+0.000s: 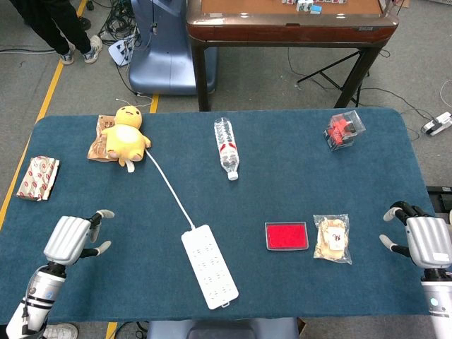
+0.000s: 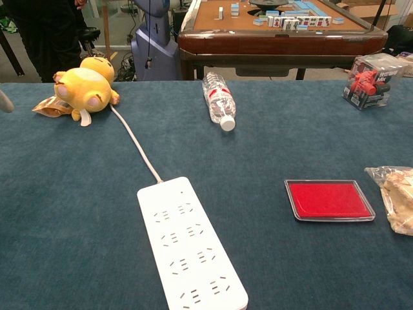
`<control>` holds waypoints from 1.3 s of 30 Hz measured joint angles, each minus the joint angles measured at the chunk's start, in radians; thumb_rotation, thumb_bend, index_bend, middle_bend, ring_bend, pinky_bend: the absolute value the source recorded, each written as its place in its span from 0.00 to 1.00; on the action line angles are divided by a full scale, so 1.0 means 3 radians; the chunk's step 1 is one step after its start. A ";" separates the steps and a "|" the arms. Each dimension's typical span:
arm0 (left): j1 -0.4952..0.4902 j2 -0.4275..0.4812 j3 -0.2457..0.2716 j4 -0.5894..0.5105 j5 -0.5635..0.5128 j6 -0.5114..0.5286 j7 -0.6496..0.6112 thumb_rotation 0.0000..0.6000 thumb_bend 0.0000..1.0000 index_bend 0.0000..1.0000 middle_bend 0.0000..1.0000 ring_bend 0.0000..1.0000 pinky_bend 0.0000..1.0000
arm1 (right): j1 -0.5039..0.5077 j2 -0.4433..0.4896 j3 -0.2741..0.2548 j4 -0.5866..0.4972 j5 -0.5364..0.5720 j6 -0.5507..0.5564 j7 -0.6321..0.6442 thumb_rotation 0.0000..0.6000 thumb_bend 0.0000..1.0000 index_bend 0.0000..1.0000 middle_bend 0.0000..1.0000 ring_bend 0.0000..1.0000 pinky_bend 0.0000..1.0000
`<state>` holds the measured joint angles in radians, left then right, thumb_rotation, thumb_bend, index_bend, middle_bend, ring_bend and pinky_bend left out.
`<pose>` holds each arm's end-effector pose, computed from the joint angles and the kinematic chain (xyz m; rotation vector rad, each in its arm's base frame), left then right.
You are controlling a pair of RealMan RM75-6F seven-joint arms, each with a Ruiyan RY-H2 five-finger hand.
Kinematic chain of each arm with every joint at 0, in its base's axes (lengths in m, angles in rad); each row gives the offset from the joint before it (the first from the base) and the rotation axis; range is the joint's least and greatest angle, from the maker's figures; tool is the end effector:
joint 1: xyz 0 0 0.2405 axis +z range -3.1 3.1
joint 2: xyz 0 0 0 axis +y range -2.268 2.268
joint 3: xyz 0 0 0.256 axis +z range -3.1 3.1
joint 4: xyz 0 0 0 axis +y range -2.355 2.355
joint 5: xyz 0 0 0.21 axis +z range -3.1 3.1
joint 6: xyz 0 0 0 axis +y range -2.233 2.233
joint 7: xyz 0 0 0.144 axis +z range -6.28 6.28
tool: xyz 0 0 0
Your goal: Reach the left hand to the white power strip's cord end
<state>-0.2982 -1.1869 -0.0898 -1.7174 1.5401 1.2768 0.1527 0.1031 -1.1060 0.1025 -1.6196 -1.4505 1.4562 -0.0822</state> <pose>-0.2357 0.2394 0.1051 -1.6760 -0.8572 -1.0028 -0.3103 -0.1975 0.1691 1.3663 -0.8322 0.8515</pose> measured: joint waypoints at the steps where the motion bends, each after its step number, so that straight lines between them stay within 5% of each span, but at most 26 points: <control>1: -0.0041 -0.0010 -0.0005 -0.0016 0.0002 -0.0054 0.0013 1.00 0.27 0.41 0.91 0.96 1.00 | 0.0000 0.0006 0.0002 -0.0003 0.0002 0.0003 -0.0001 1.00 0.10 0.48 0.37 0.38 0.60; 6: -0.0216 -0.0027 -0.0018 -0.0132 -0.0030 -0.0325 0.0038 1.00 0.53 0.40 1.00 1.00 1.00 | -0.0005 0.0041 0.0011 -0.0046 -0.0010 0.0036 -0.0019 1.00 0.10 0.48 0.37 0.38 0.60; 11: -0.0473 -0.0011 -0.0037 -0.0294 -0.0121 -0.0740 0.0119 1.00 0.64 0.38 1.00 1.00 1.00 | -0.0002 0.0083 0.0019 -0.0106 -0.0009 0.0043 -0.0063 1.00 0.10 0.48 0.37 0.38 0.60; 22: -0.1002 -0.0050 -0.0096 -0.0536 -0.0918 -0.1463 0.0754 1.00 0.65 0.35 1.00 1.00 1.00 | 0.0035 0.0117 0.0031 -0.0162 -0.0006 0.0009 -0.0110 1.00 0.10 0.48 0.37 0.38 0.60; 29: -0.1190 -0.0278 -0.0039 -0.0557 -0.1342 -0.1511 0.1040 1.00 0.65 0.34 1.00 1.00 1.00 | 0.0053 0.0111 0.0022 -0.0130 -0.0006 -0.0023 -0.0084 1.00 0.10 0.48 0.37 0.38 0.60; 39: -0.1311 -0.0464 0.0039 -0.0557 -0.1469 -0.1395 0.1118 1.00 0.65 0.33 1.00 1.00 1.00 | 0.0083 0.0043 0.0007 -0.0053 -0.0001 -0.0077 -0.0044 1.00 0.10 0.48 0.37 0.38 0.60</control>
<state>-0.6913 -1.3260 -0.0780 -1.8845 1.0993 0.8584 0.4881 0.1281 -1.0929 0.1046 -1.6355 -1.4508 1.4331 -0.0954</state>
